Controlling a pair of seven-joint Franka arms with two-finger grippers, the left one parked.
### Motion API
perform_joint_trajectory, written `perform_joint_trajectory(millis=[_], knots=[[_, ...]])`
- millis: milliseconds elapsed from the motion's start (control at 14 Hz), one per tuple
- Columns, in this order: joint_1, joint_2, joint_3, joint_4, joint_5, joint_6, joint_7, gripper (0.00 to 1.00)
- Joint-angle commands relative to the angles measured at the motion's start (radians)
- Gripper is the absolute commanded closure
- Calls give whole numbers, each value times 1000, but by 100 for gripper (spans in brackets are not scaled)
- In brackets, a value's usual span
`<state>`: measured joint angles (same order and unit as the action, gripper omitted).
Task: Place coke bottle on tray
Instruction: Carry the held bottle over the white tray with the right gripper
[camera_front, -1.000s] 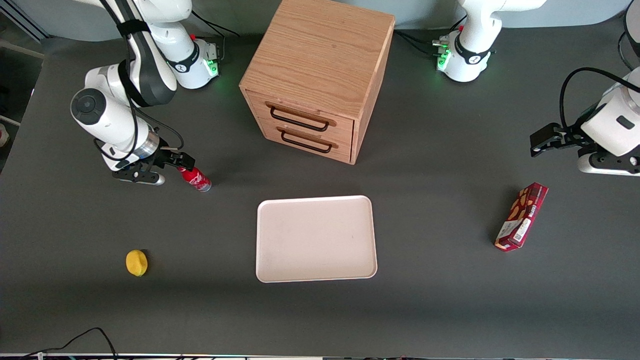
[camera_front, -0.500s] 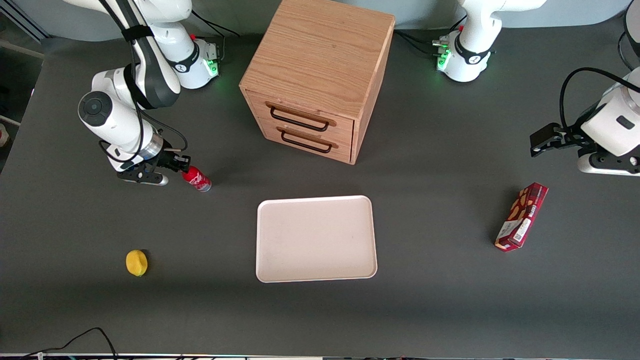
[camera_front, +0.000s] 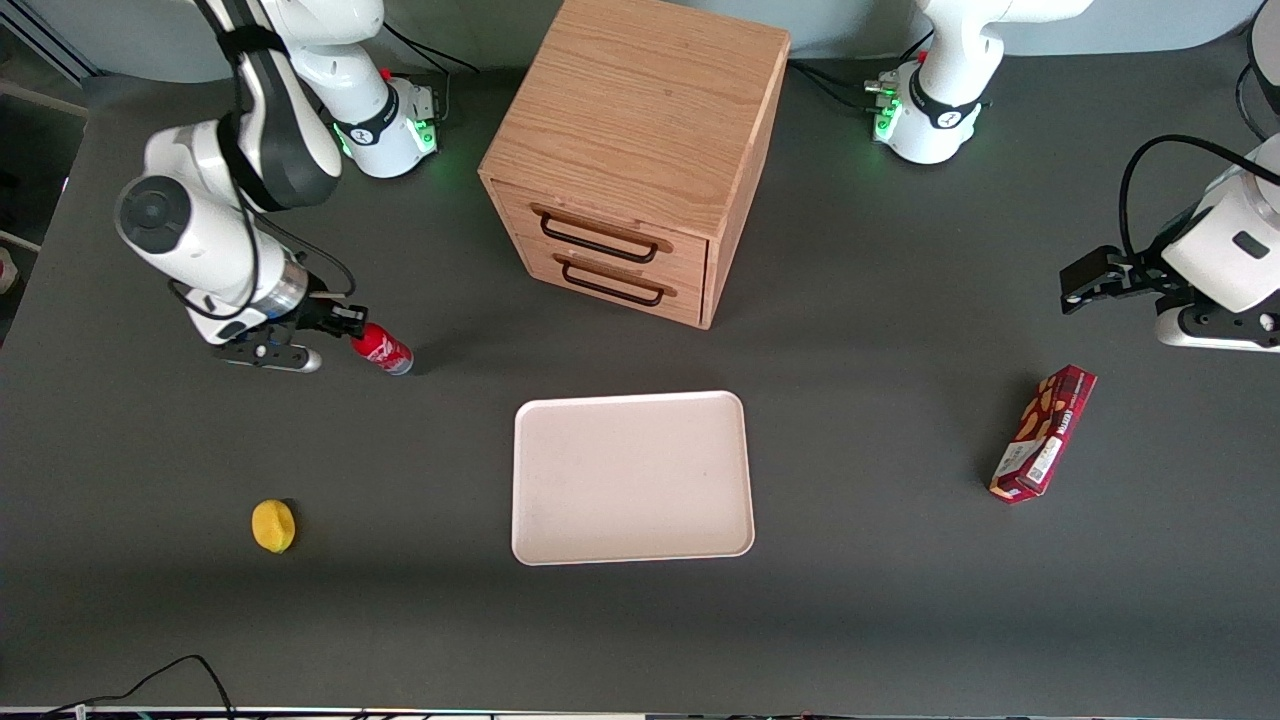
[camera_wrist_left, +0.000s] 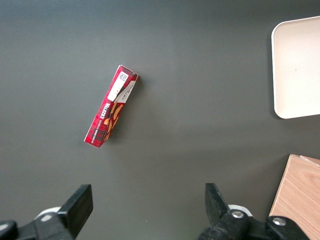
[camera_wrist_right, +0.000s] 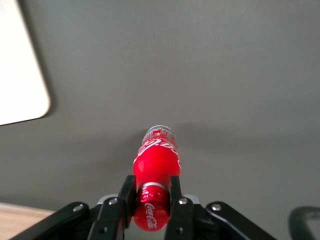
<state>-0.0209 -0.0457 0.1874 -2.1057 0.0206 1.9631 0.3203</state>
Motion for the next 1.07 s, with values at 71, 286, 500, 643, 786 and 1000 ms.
perform_joint_trajectory(millis=[71, 286, 500, 643, 786, 1000], knots=[[7, 65, -6, 394, 2, -322, -7, 100], [33, 273, 1, 791, 8, -565, 92, 100], [62, 499, 70, 1071, 5, -625, 274, 100], [97, 639, 119, 1168, -5, -560, 473, 100], [146, 720, 125, 1176, -59, -422, 609, 100], [191, 848, 165, 1176, -166, -232, 776, 100]])
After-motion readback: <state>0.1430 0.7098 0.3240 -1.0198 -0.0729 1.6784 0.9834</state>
